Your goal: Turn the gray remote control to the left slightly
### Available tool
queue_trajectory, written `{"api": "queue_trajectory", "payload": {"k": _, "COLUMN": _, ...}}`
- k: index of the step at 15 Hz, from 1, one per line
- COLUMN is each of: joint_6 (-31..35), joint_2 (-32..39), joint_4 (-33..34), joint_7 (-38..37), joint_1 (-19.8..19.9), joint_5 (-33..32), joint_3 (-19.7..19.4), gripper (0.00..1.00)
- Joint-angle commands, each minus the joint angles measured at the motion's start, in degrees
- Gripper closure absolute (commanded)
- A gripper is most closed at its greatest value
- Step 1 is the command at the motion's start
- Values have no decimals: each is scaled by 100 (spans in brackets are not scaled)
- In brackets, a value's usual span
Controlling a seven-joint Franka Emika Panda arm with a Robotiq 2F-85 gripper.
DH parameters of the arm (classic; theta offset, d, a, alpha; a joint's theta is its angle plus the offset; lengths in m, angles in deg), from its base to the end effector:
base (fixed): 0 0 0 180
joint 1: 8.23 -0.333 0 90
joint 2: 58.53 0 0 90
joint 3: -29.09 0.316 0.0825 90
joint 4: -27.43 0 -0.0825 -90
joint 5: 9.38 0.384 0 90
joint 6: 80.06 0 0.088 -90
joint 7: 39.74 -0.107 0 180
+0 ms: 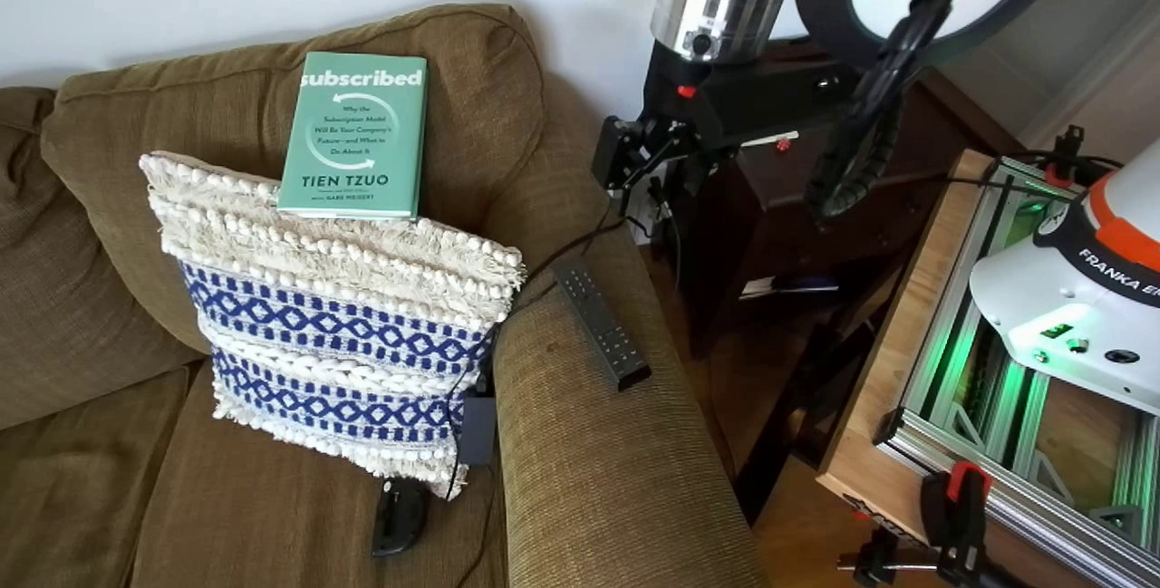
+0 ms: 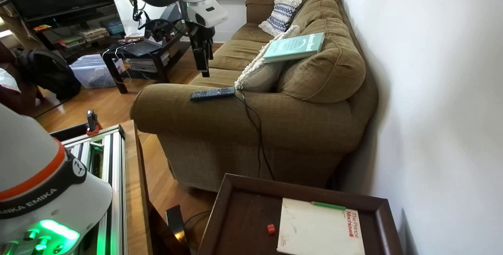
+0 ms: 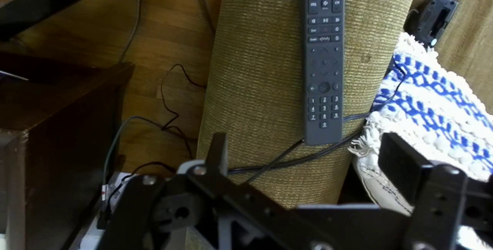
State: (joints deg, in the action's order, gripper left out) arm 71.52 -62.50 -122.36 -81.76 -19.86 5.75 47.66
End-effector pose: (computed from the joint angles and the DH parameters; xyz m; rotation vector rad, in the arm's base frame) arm 0.3860 0.2150 0.2831 -2.9212 0.6414 -0.0182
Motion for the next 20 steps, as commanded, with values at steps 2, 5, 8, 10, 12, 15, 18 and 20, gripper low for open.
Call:
{"api": "queue_trajectory", "payload": {"k": 2, "joint_6": -11, "joint_2": 45, "joint_4": 26, "joint_7": -13, "joint_1": -109, "joint_5": -22, "joint_3": -104, "gripper": 0}}
{"api": "queue_trajectory", "payload": {"k": 5, "joint_6": -11, "joint_2": 50, "joint_4": 54, "joint_7": -13, "joint_1": -105, "joint_5": -29, "joint_3": -107, "gripper": 0}}
{"api": "queue_trajectory", "payload": {"k": 8, "joint_6": 68, "joint_2": 194, "joint_4": 150, "joint_7": -326, "joint_1": -120, "joint_5": -51, "joint_3": -68, "gripper": 0}}
{"api": "queue_trajectory", "payload": {"k": 10, "joint_6": 26, "joint_2": 564, "joint_4": 350, "joint_7": -771, "joint_1": -159, "joint_5": -642, "joint_3": 30, "gripper": 0}}
{"api": "queue_trajectory", "payload": {"k": 12, "joint_6": 39, "joint_2": 959, "joint_4": 544, "joint_7": -1436, "joint_1": -297, "joint_5": -1304, "joint_3": 69, "gripper": 0}}
{"api": "queue_trajectory", "payload": {"k": 15, "joint_6": 14, "joint_2": 1478, "joint_4": 881, "joint_7": -2170, "joint_1": -670, "joint_5": -1822, "joint_3": -78, "gripper": 0}}
{"api": "queue_trajectory", "payload": {"k": 18, "joint_6": 23, "joint_2": 1892, "joint_4": 1198, "joint_7": -2630, "joint_1": -1018, "joint_5": -2013, "joint_3": -269, "gripper": 0}}
{"api": "queue_trajectory", "payload": {"k": 20, "joint_6": 62, "joint_2": 2156, "joint_4": 1372, "joint_7": -2812, "joint_1": -1212, "joint_5": -2106, "joint_3": -416, "gripper": 0}}
